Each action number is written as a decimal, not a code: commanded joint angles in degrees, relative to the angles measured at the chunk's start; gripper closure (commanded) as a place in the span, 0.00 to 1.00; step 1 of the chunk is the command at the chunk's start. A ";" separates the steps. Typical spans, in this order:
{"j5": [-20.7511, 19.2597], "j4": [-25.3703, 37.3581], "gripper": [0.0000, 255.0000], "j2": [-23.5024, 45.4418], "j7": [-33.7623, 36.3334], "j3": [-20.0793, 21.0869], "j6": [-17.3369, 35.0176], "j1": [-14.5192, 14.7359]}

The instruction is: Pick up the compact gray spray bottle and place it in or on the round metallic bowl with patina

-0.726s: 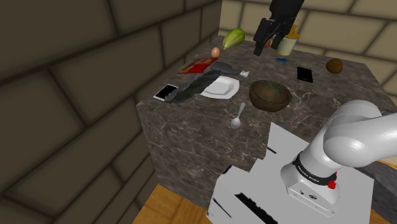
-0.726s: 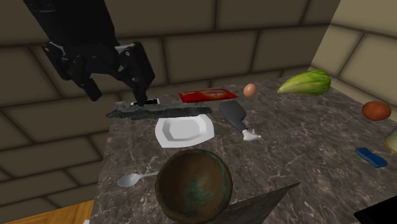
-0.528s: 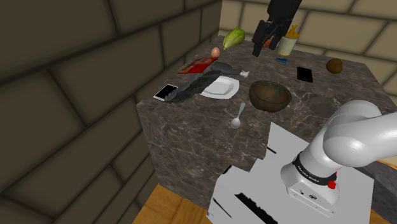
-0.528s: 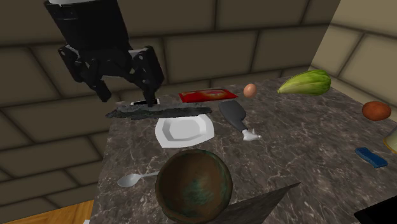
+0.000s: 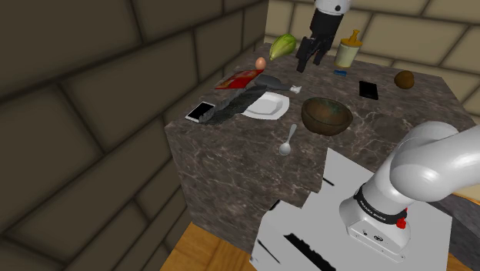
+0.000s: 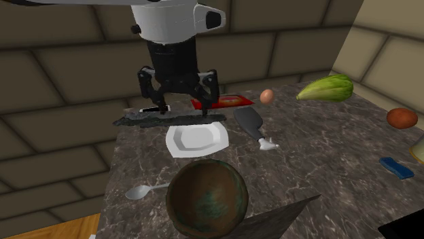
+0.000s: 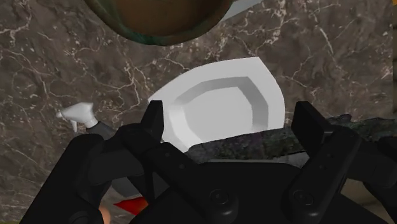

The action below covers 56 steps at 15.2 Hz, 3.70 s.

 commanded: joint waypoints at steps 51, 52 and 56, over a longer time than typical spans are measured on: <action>18.14 31.59 1.00 59.71 -37.97 -13.22 20.92 -6.78; 17.93 31.82 1.00 59.32 -37.81 -13.32 20.32 -6.72; 17.15 32.93 1.00 57.86 -37.20 -13.69 17.87 -6.51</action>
